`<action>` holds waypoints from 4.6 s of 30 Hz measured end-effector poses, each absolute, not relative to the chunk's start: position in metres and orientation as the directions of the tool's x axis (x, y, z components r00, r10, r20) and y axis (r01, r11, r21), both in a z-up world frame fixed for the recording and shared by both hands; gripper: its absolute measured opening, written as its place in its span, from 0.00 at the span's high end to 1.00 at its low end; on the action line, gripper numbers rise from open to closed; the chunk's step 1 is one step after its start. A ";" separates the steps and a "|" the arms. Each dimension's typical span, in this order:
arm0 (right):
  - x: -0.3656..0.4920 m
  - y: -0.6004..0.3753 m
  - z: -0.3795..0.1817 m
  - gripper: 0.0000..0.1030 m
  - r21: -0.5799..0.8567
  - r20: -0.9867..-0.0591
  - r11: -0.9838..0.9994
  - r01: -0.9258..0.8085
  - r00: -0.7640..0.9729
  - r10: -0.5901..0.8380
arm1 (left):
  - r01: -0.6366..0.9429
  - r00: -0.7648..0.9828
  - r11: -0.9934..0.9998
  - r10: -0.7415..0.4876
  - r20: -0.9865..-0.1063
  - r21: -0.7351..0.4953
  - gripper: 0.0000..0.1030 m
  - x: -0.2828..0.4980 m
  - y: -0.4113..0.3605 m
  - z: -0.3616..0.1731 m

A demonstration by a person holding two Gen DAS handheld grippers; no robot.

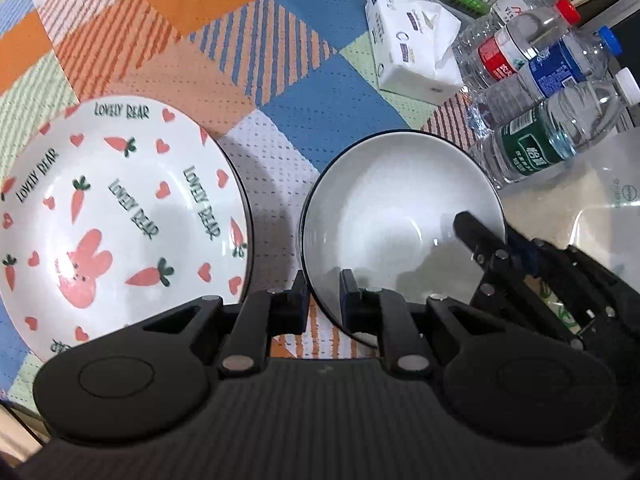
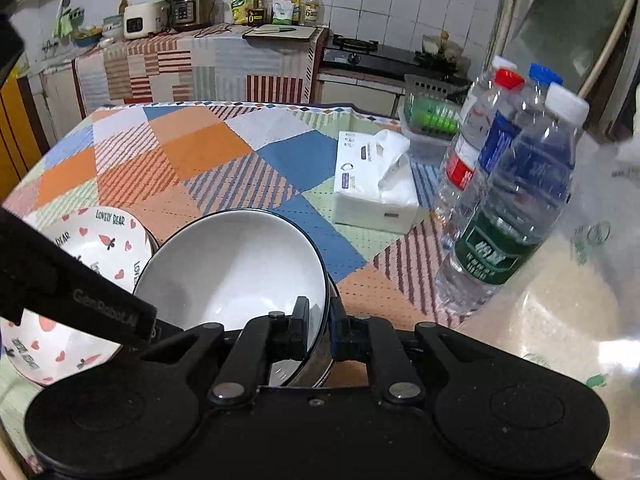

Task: Organize plates and bowls
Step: 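Lift the nested bowls and carry them over the third white bowl, then lower the nested bowls into the third bowl and open both grippers, then grasp the rim of the three-bowl stack with both grippers, then lift the bowl stack and carry it over the bunny plate stack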

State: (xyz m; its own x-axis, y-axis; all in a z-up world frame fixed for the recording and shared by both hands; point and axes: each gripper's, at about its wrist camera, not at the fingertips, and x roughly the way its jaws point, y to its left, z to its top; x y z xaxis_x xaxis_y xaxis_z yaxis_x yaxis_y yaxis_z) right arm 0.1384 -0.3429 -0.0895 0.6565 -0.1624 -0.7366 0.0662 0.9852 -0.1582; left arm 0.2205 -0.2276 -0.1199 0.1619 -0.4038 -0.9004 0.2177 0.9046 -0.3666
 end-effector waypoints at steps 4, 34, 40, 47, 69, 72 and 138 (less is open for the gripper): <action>0.135 -0.341 -0.086 0.84 -0.204 -0.719 0.978 0.050 0.670 -0.185 | 0.229 0.169 0.906 -0.398 -0.902 -0.357 0.87 0.220 -0.229 -0.120; 0.053 -0.368 -0.063 0.59 -0.036 -0.668 0.995 -0.090 0.743 0.043 | 0.559 0.375 0.795 -0.494 -0.784 -0.234 0.74 0.166 -0.200 -0.053; 0.041 -0.359 -0.080 0.43 -0.048 -0.675 0.990 -0.132 0.735 0.065 | 0.562 0.354 0.779 -0.529 -0.771 -0.277 0.66 0.160 -0.190 -0.065; 0.043 -0.347 -0.107 0.28 -0.020 -0.678 0.983 -0.183 0.725 0.121 | 0.556 0.331 0.770 -0.550 -0.766 -0.313 0.56 0.159 -0.188 -0.085; 0.098 -0.338 -0.187 0.19 -0.050 -0.656 0.989 -0.139 0.751 0.073 | 0.527 0.211 0.765 -0.539 -0.815 -0.370 0.58 0.247 -0.235 -0.138; 0.105 -0.342 -0.191 0.10 -0.018 -0.654 0.992 -0.123 0.752 0.081 | 0.525 0.213 0.762 -0.549 -0.808 -0.379 0.65 0.250 -0.236 -0.140; 0.136 -0.209 -0.138 0.05 -0.061 -0.577 0.867 -0.494 0.726 0.373 | 0.340 0.395 0.892 -0.424 -0.815 -0.299 0.67 0.218 -0.064 -0.085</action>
State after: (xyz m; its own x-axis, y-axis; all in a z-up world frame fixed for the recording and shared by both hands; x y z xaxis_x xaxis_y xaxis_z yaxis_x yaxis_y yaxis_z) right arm 0.1360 -0.2093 -0.1380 0.7261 0.3733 -0.5775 -0.4944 0.8671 -0.0611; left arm 0.2180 -0.0640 -0.0855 0.3946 -0.4238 -0.8153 0.3403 0.8916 -0.2987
